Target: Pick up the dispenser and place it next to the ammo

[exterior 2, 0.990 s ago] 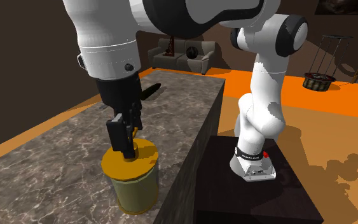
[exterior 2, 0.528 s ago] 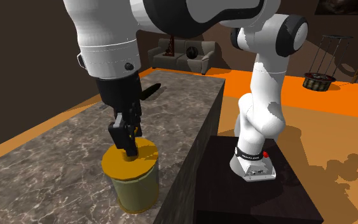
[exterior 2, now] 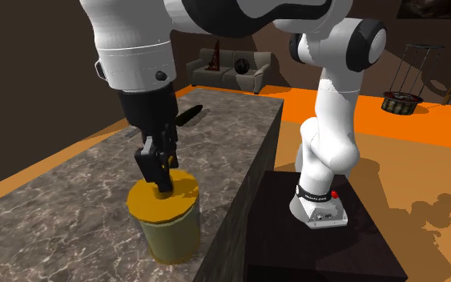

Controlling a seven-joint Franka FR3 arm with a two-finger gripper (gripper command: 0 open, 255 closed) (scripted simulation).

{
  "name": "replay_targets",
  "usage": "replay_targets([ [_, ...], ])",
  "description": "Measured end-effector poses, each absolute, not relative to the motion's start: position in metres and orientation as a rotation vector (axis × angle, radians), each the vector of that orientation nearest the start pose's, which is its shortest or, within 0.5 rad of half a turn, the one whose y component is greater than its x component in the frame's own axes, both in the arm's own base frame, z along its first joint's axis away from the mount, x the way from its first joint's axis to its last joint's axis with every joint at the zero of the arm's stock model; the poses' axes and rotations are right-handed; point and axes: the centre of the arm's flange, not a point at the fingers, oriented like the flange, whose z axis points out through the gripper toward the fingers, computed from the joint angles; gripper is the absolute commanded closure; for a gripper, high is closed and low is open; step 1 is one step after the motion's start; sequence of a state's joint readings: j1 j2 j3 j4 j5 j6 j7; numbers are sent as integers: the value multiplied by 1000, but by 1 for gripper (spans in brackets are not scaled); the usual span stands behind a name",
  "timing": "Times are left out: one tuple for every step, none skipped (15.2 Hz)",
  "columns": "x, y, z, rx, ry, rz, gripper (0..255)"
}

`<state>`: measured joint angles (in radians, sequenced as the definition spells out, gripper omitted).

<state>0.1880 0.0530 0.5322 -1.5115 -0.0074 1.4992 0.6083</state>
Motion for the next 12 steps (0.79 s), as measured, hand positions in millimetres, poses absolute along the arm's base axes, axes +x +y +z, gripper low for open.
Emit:
replay_targets([
  [428,364,625,-3156,-176,91,255],
  [427,363,630,-3156,-176,92,255],
  [428,363,635,-3156,-176,91,255],
  [429,363,641,-3156,-176,91,255],
  [429,364,646,-3156,-176,91,255],
  [428,365,651,-3156,-176,91,255],
  [427,364,656,-3156,-176,91,255],
  [427,364,662,-3156,-176,91,255],
  [428,365,667,-3156,-176,91,255],
  [427,364,671,-3156,-177,92,255],
  [428,363,677,-3156,-177,91,255],
  [428,363,682,-3156,-177,91,255],
])
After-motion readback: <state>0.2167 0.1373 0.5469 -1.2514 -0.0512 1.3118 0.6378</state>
